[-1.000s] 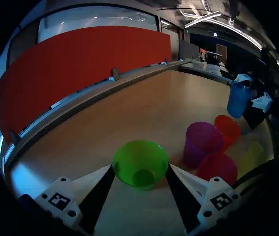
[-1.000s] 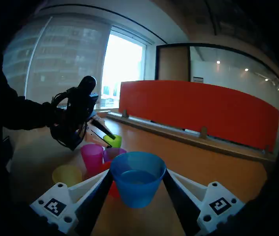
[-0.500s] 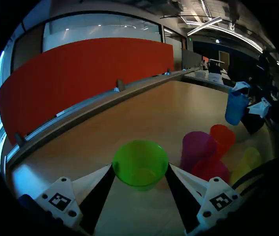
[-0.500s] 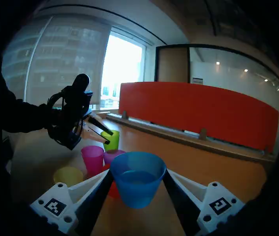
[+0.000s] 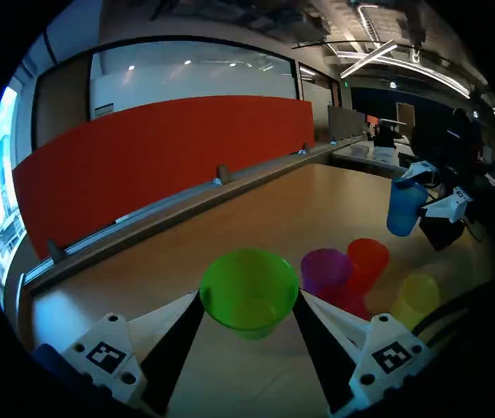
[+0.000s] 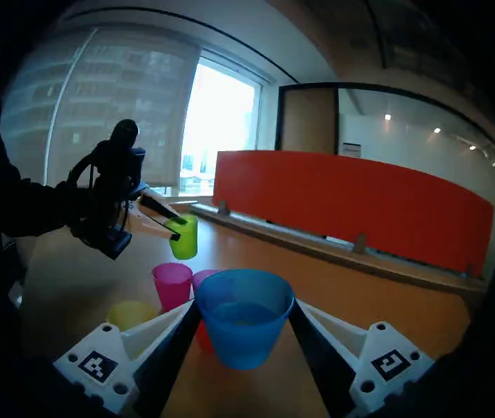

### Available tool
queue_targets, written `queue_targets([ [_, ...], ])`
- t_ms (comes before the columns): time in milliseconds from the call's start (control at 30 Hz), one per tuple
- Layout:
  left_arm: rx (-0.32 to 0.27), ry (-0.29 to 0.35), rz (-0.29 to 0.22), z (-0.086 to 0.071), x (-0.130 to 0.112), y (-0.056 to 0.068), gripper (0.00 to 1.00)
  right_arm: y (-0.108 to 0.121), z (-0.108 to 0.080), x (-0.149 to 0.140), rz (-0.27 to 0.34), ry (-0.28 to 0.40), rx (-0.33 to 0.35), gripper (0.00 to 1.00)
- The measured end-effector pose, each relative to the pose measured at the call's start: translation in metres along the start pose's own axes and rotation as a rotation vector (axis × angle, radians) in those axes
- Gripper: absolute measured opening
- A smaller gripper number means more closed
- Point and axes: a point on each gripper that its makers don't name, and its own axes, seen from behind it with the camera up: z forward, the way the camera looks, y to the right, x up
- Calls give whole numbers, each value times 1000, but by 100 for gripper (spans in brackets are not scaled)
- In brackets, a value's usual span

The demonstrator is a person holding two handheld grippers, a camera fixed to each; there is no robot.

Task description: Pour water

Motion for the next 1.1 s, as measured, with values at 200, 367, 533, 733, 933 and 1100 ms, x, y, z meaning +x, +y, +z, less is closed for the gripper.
queue_targets([
  [200,26,27,6,-23,8,8,86,-8,-2,2,1,2,5,91],
  [367,40,63,-9,-39,17,14,86,-14,-4,0,1,0,8,91],
  [533,54,97,-32,-54,22,18,86,-20,-7,1,0,-3,11,91],
  [733,67,116,-44,-71,21,25,86,-30,-12,4,-6,-4,19,91],
  [933,81,136,-43,-88,21,36,87,-43,-15,8,-19,-4,35,91],
  [1100,92,160,-45,-103,22,48,87,-56,-16,13,-26,4,53,91],
])
